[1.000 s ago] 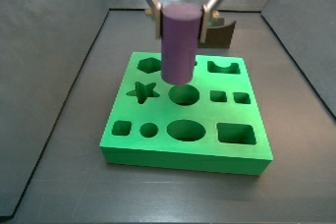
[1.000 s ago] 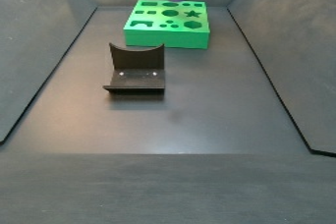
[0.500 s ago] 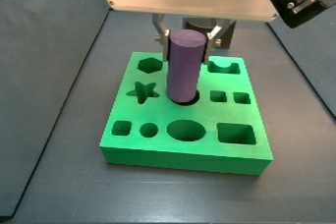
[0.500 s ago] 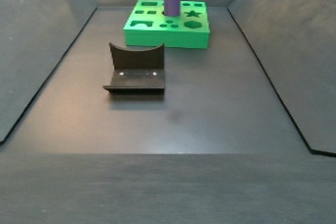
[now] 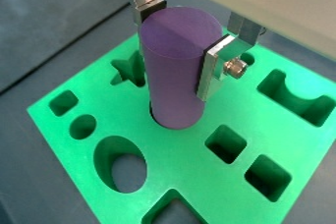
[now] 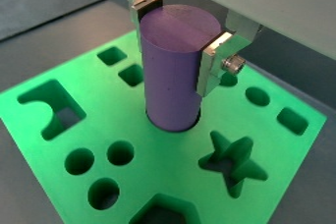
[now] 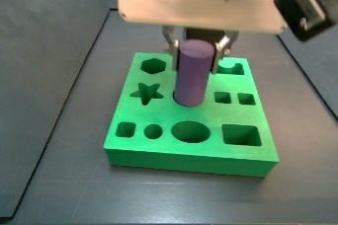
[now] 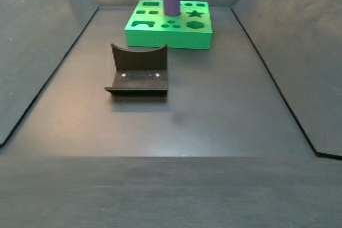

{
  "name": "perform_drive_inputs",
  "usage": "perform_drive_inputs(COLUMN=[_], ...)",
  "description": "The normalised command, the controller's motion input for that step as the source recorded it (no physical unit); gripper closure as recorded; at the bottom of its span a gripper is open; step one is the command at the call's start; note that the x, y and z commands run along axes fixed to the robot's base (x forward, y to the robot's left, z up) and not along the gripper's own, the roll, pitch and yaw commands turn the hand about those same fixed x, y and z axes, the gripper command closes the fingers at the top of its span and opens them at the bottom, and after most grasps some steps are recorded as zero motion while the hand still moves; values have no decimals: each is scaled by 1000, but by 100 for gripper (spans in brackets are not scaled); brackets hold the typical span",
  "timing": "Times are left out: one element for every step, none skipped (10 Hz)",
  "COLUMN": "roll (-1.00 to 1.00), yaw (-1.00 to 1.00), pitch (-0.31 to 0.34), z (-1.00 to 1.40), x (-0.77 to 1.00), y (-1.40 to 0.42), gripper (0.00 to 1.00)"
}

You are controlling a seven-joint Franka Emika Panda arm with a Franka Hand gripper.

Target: Insert the round object.

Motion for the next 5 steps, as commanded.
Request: perform_drive_inputs(roll=[180, 191, 117, -117, 84], yaw=[77, 163, 117, 23, 0], pitch=[-20, -44, -64, -150, 0], z=[-1000, -983, -1000, -749, -154], x=[-60, -149, -14, 0, 3], y=[-14, -51, -277, -80, -237], gripper=[100, 100, 100, 100, 100])
